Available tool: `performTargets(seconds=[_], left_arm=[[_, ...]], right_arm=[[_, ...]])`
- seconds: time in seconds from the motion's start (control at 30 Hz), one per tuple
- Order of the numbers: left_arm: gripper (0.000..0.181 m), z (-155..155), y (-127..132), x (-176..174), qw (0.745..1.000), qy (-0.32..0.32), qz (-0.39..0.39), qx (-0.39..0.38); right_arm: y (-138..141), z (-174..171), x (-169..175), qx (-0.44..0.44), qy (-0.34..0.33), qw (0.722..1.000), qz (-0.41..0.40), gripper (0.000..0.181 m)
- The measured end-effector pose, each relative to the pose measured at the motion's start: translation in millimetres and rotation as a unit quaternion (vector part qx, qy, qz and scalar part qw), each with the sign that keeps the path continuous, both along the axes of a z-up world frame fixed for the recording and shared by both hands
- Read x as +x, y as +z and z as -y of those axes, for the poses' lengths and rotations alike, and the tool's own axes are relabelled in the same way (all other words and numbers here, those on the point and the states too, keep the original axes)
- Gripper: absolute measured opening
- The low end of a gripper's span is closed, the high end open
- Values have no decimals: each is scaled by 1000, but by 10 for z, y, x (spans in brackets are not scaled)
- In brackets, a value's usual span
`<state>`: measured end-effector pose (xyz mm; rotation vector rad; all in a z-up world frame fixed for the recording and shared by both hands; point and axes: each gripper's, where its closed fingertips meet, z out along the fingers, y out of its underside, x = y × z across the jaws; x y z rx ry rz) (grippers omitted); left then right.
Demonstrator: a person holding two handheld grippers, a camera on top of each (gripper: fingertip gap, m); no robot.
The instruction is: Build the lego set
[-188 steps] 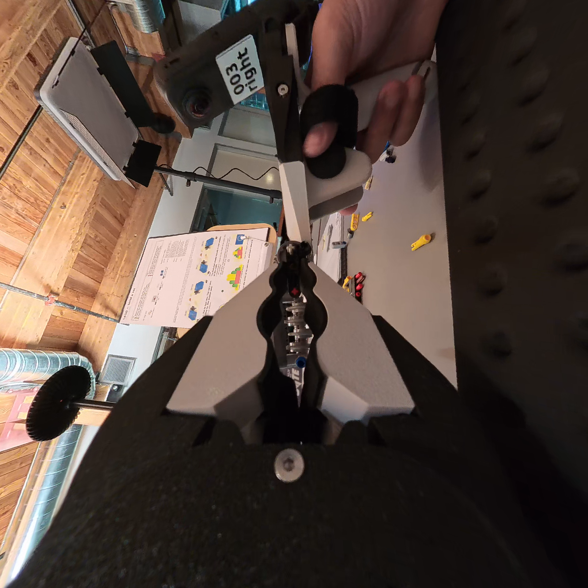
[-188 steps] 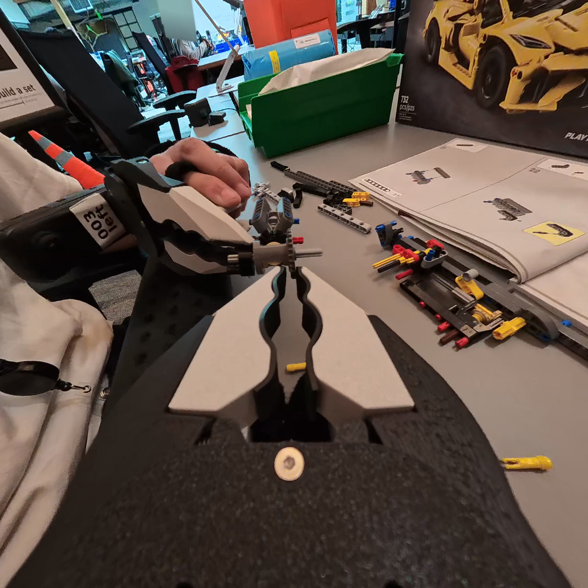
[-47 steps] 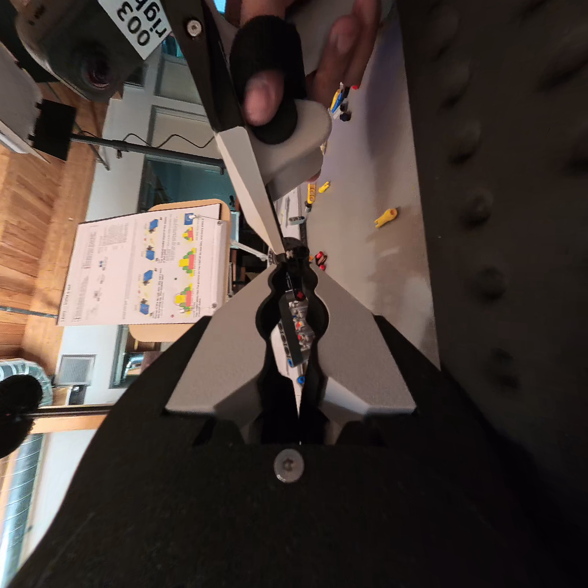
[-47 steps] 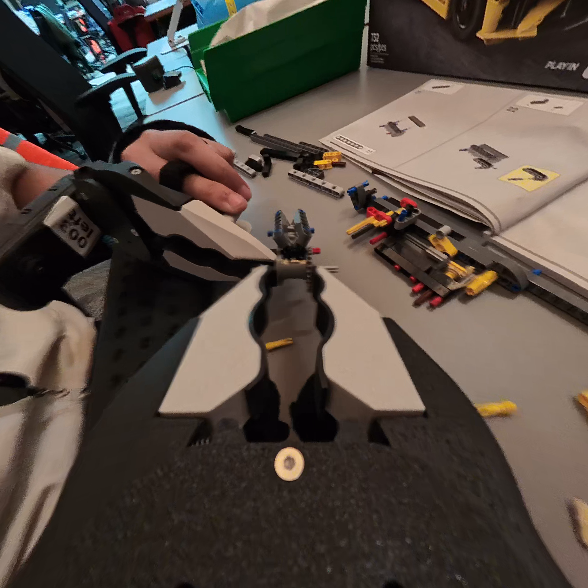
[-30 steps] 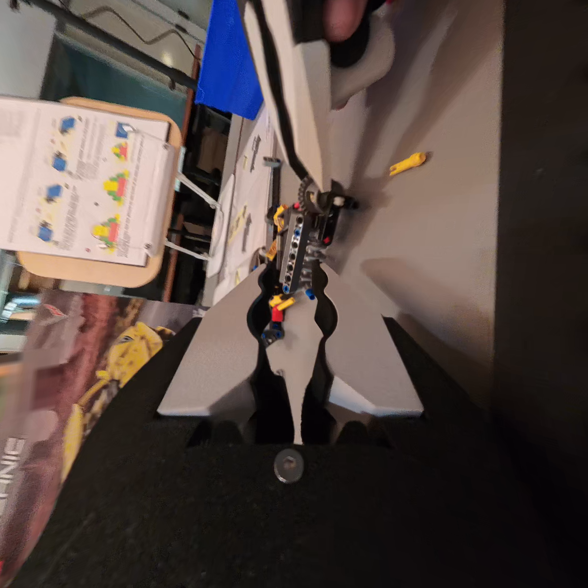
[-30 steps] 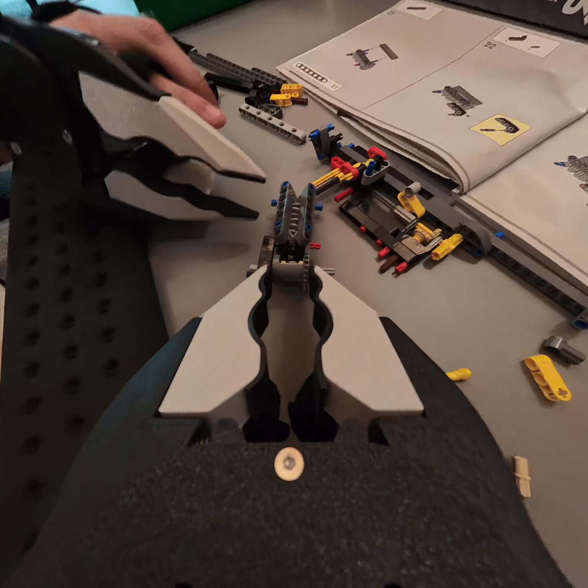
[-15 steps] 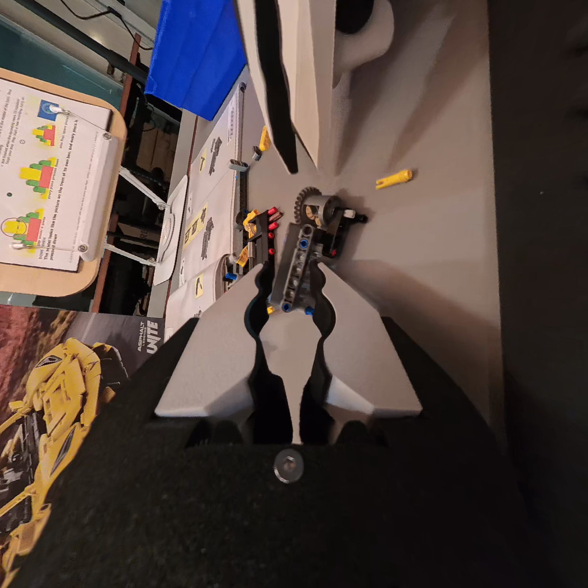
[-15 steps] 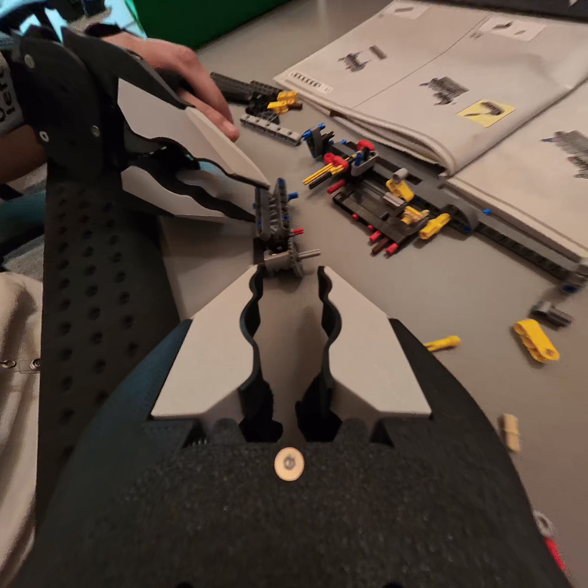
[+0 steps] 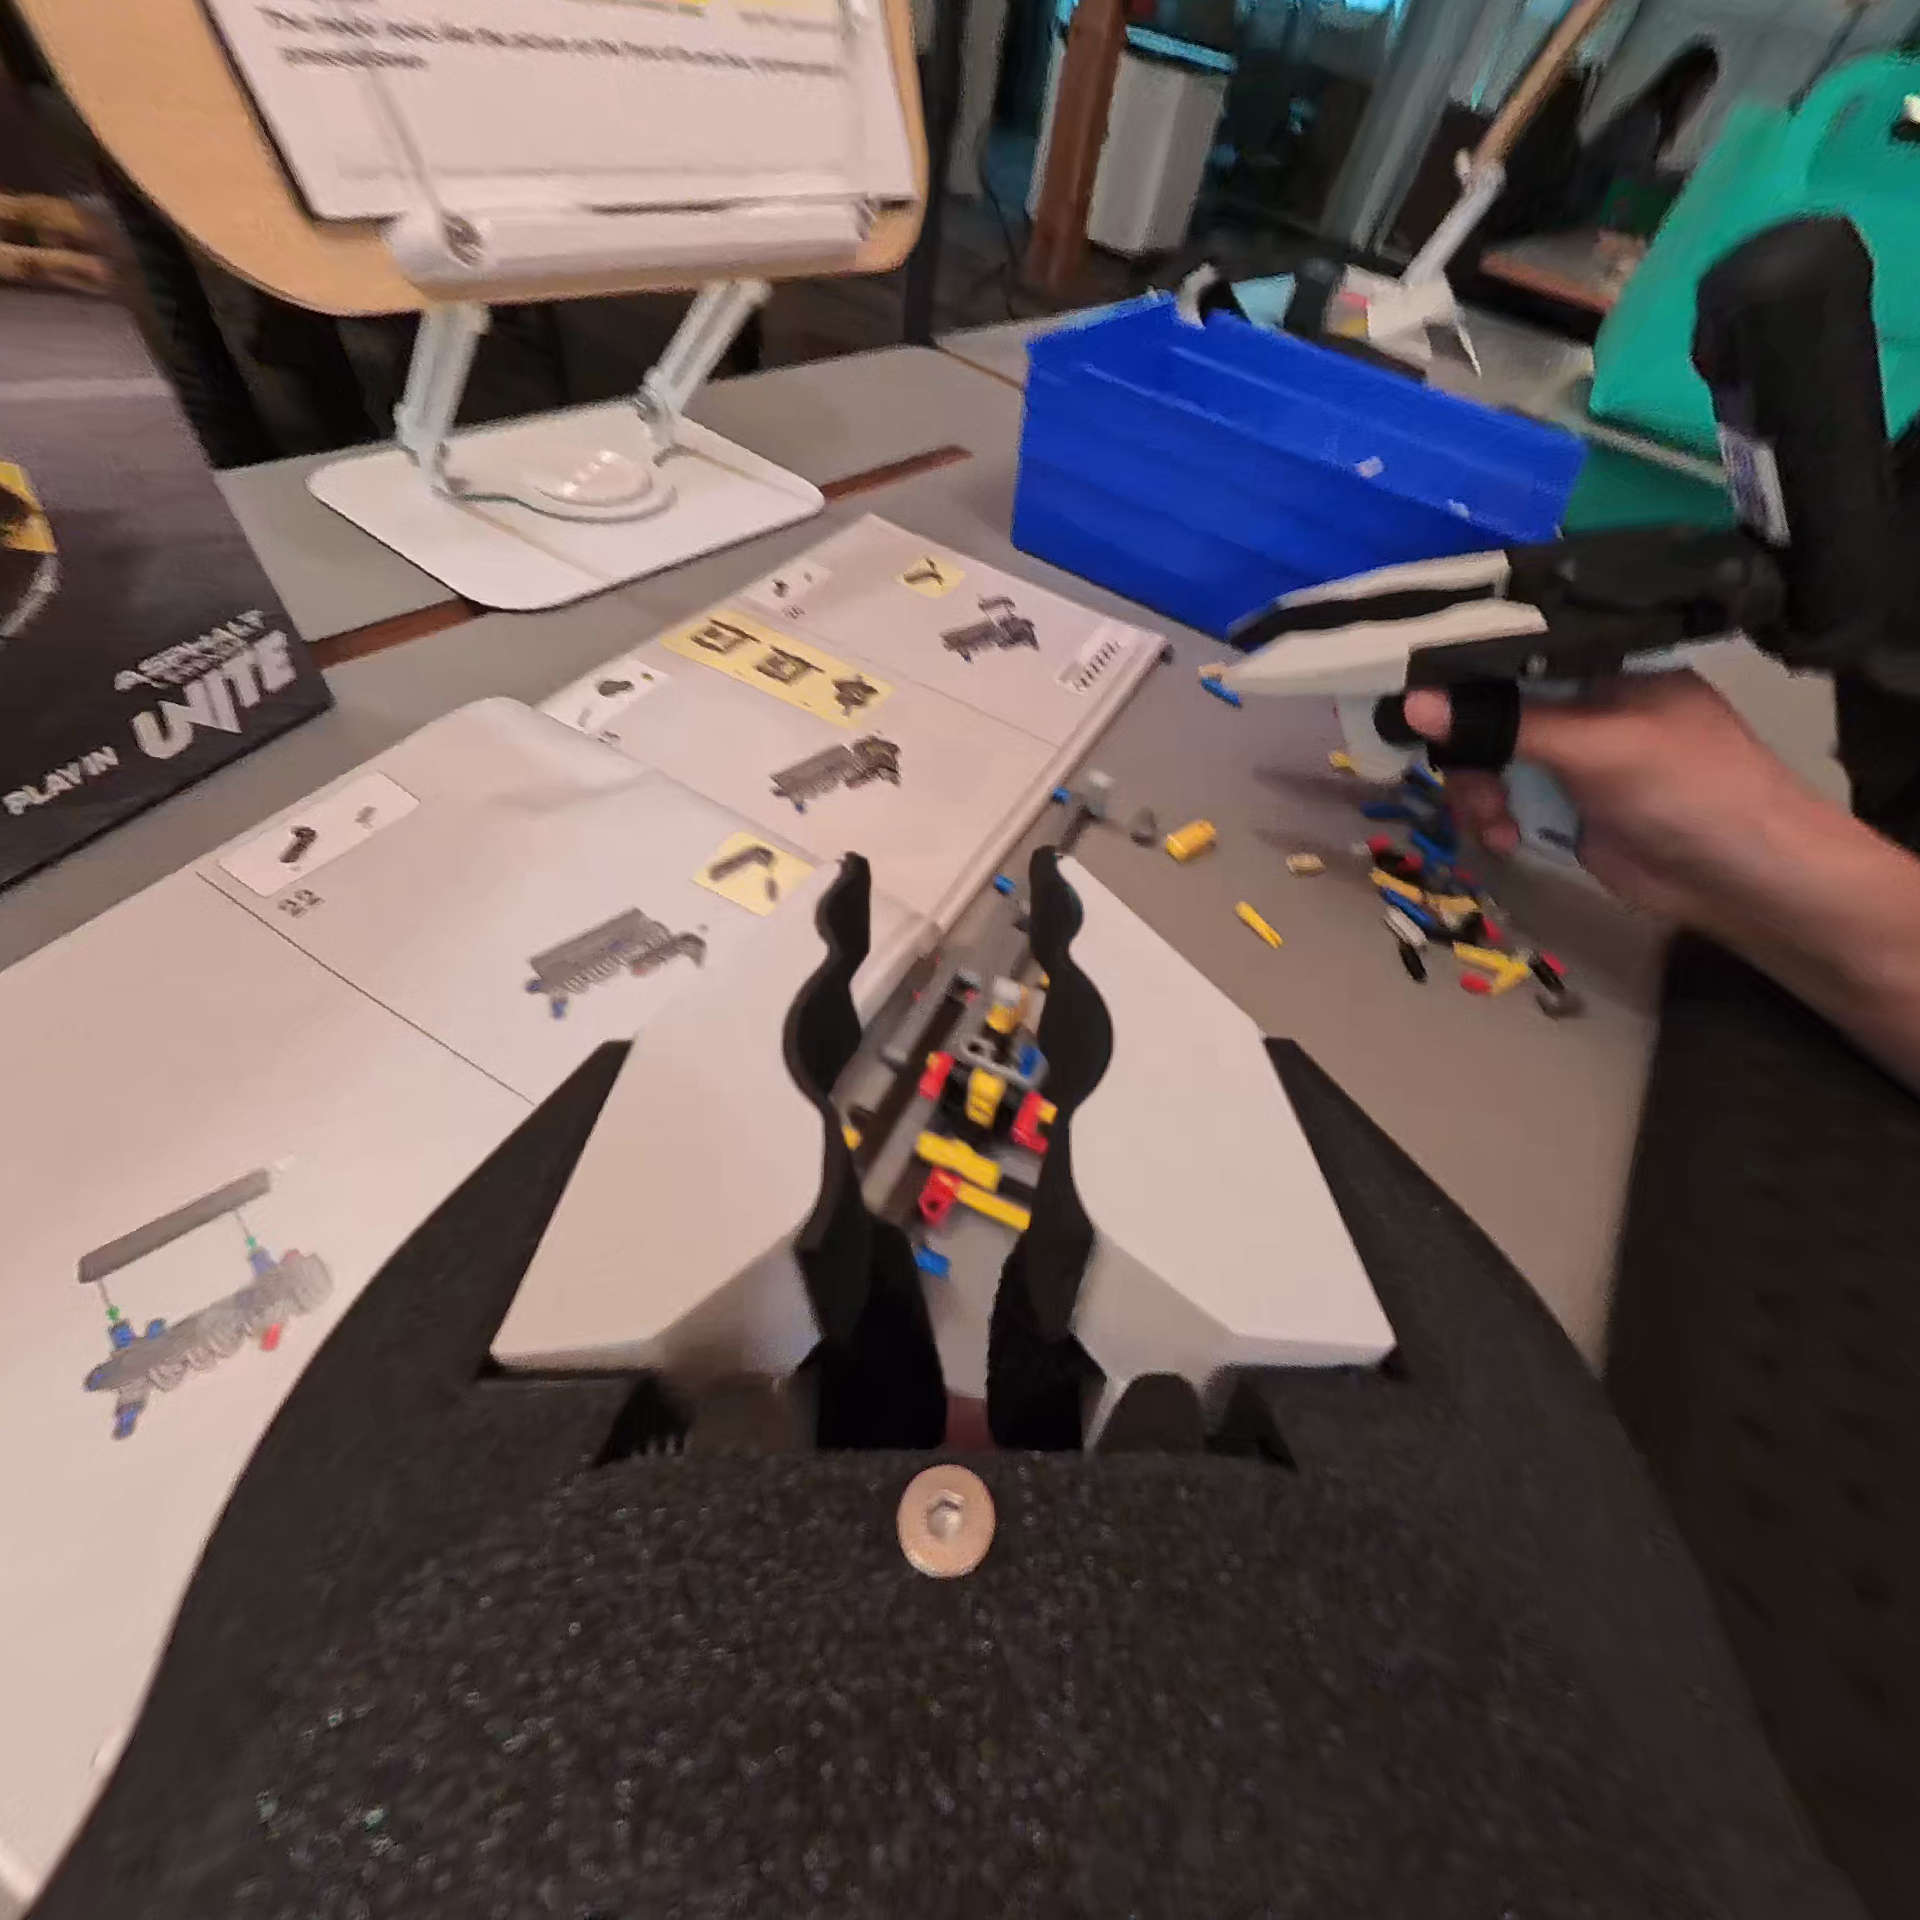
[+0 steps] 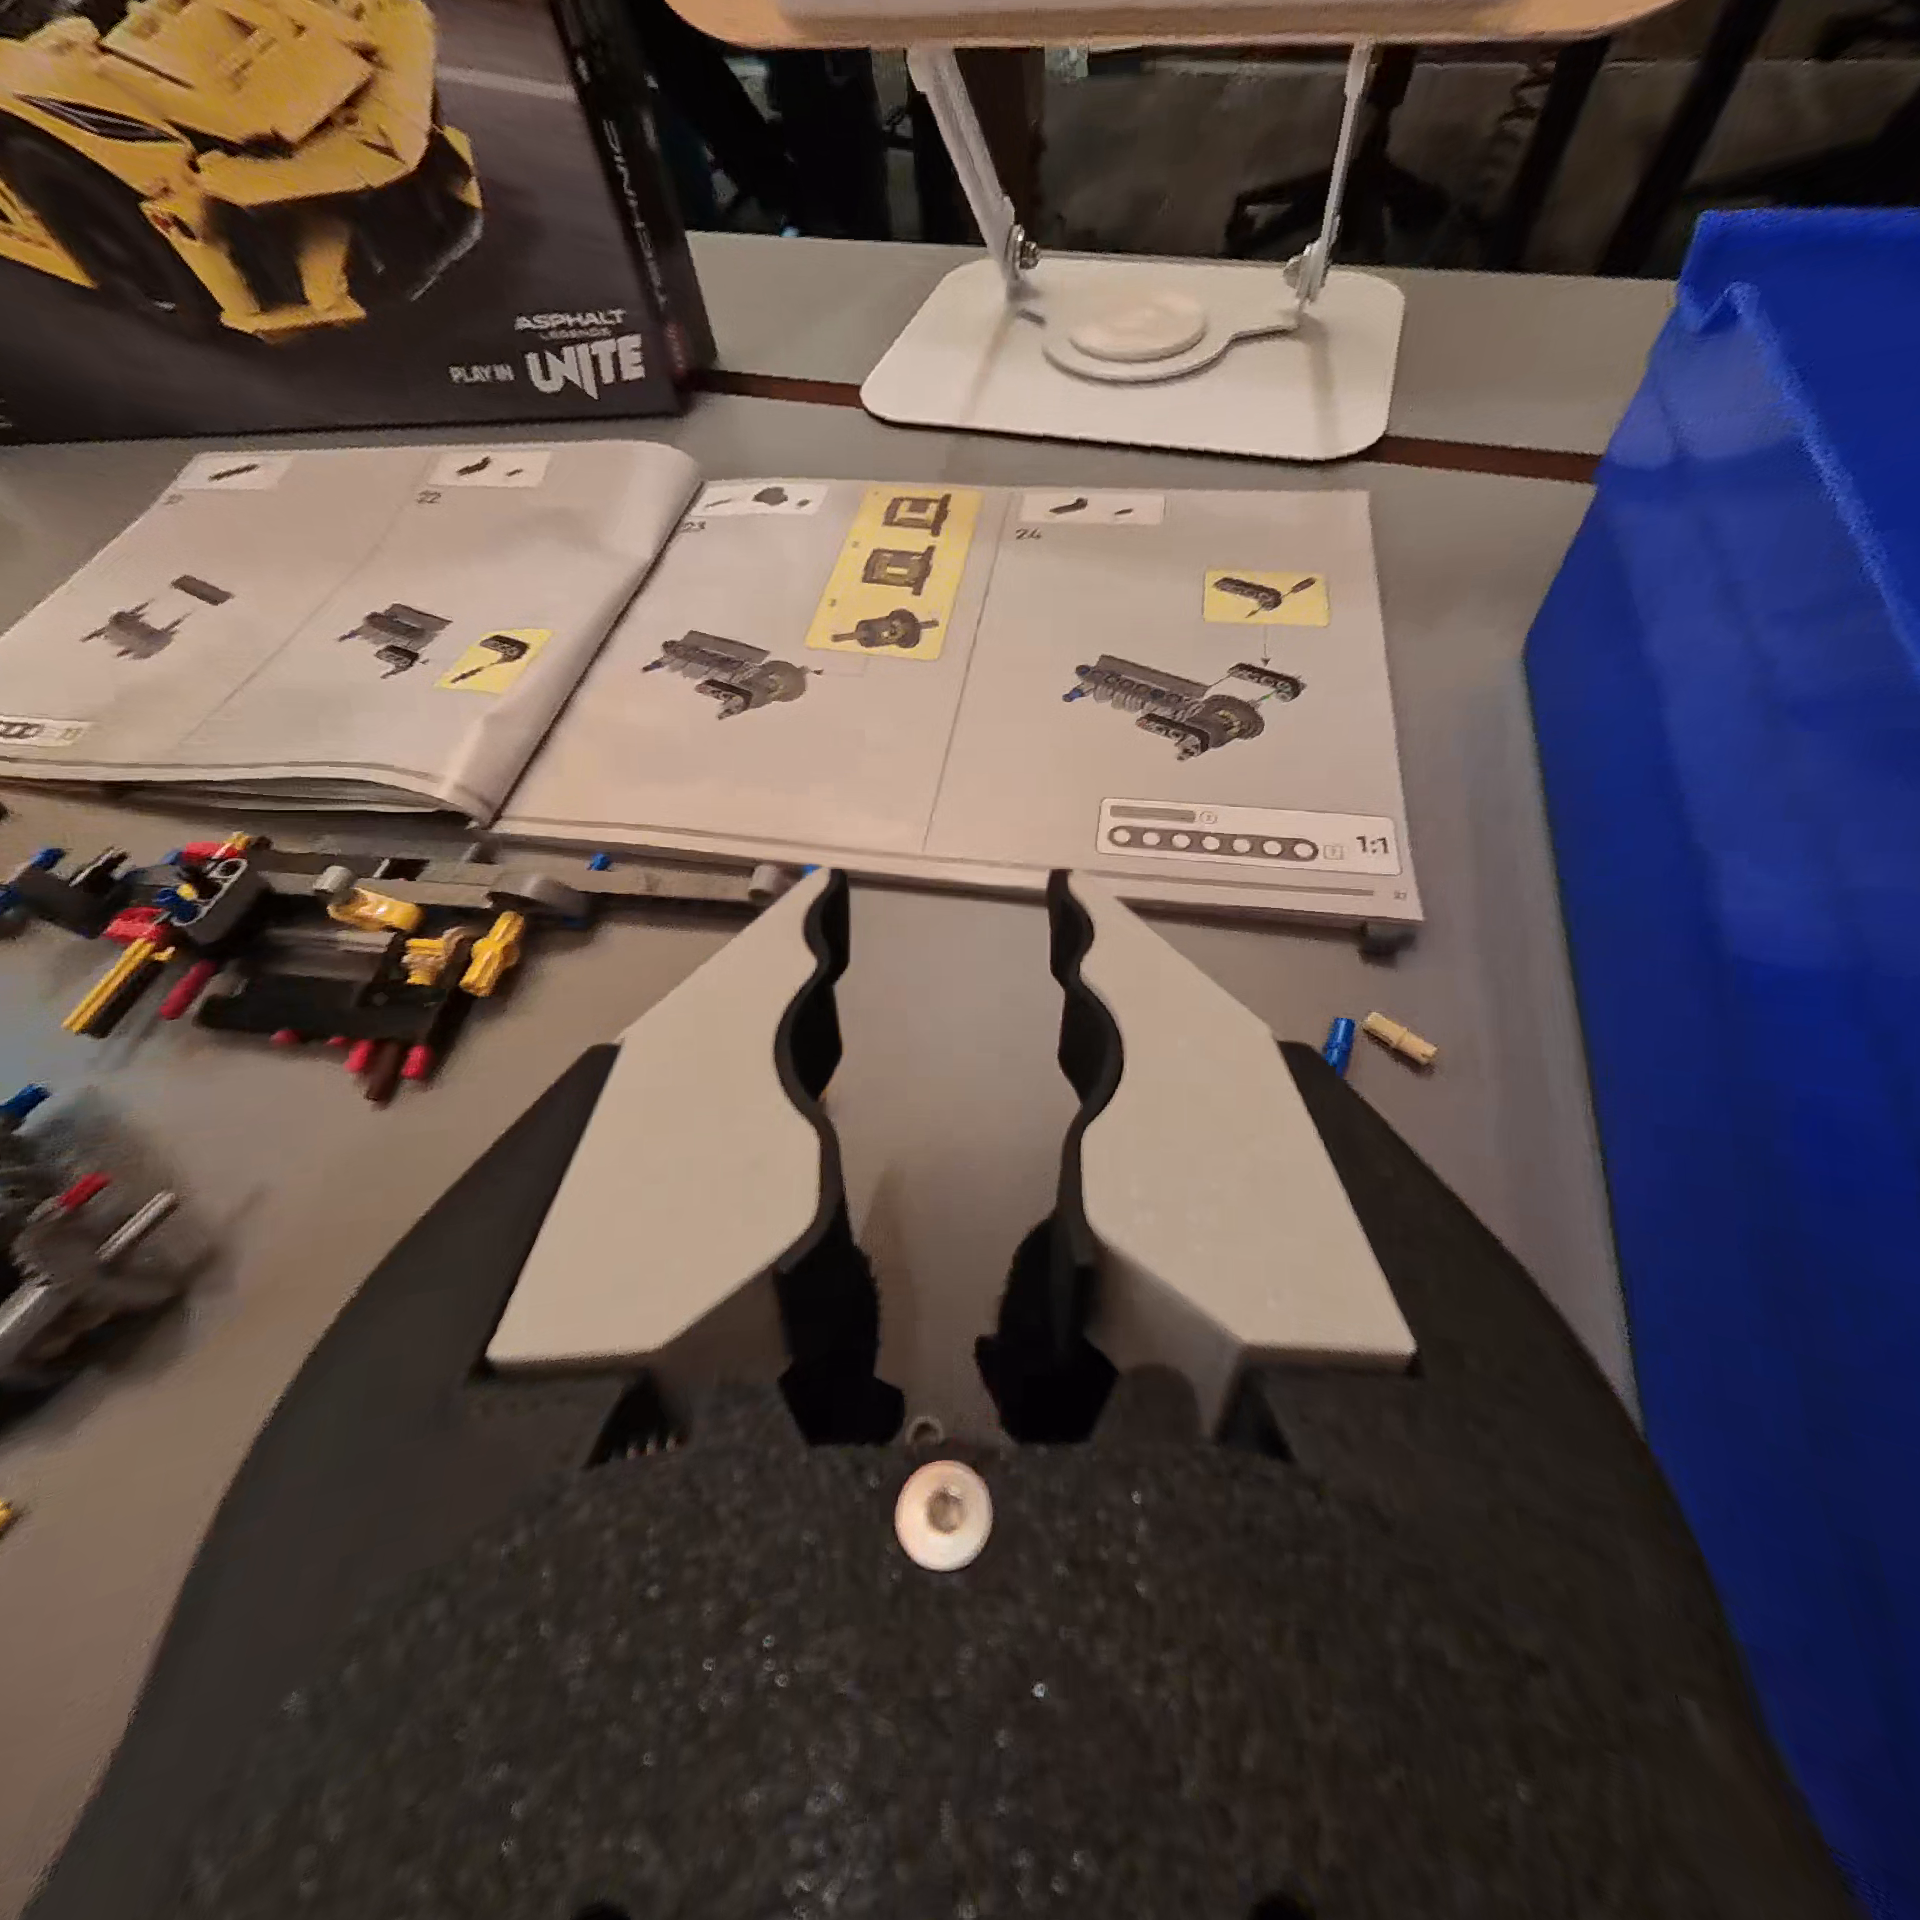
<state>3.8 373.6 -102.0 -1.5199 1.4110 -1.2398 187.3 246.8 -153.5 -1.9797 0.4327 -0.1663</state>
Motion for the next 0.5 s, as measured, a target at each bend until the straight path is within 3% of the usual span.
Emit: performTargets(seconds=[0.07,0.2,0.33,0.5], left_arm=[[25,-201,-31,103,999,38,18,-18],[25,-322,-239,205,998,41,-13,-45],[26,-276,-410,265,997,18,-54,-47],[26,-236,-359,206,998,2,-60,-17]], right_arm=[[-32,-5,18,-6,-6,1000,8,37],[-40,-12,91,-17,-23,999,36,33],[-3,22,149,-2,-31,999,43,30],[23,11,111,7,-20,999,46,28]])
